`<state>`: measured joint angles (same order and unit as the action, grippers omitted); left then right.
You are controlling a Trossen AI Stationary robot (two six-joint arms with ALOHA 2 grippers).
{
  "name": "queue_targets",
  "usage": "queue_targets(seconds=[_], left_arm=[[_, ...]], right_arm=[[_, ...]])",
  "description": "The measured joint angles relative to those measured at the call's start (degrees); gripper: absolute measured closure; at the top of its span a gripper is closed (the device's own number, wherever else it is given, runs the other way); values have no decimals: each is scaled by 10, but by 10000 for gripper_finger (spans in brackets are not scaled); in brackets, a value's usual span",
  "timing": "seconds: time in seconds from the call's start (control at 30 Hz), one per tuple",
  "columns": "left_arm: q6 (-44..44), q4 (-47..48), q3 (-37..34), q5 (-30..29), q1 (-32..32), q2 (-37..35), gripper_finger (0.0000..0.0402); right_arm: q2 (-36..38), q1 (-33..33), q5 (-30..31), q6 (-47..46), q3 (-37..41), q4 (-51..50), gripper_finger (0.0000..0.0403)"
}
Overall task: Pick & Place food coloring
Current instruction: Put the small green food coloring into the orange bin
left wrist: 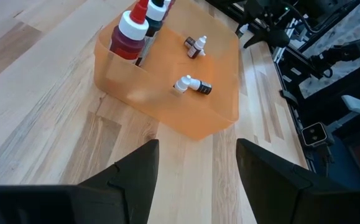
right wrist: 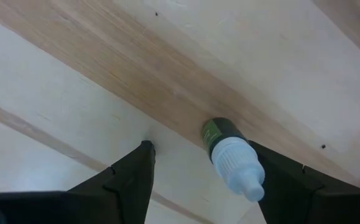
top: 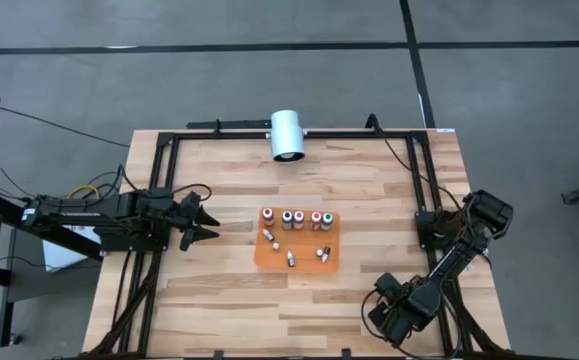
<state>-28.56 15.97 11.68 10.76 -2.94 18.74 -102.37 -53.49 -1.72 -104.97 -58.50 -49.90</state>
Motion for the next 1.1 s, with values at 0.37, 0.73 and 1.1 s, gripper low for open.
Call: queue_targets(seconds=[0.37, 0.73, 1.1], left_arm=[[0, 0, 0, 0, 0, 0, 196], [-7, 0, 0, 0, 0, 0, 196], [-11, 0, 0, 0, 0, 0, 196]], right_arm=[[0, 0, 3, -1, 0, -4, 239], [0, 0, 3, -1, 0, -6, 298], [0, 0, 23, -11, -16, -18, 332]])
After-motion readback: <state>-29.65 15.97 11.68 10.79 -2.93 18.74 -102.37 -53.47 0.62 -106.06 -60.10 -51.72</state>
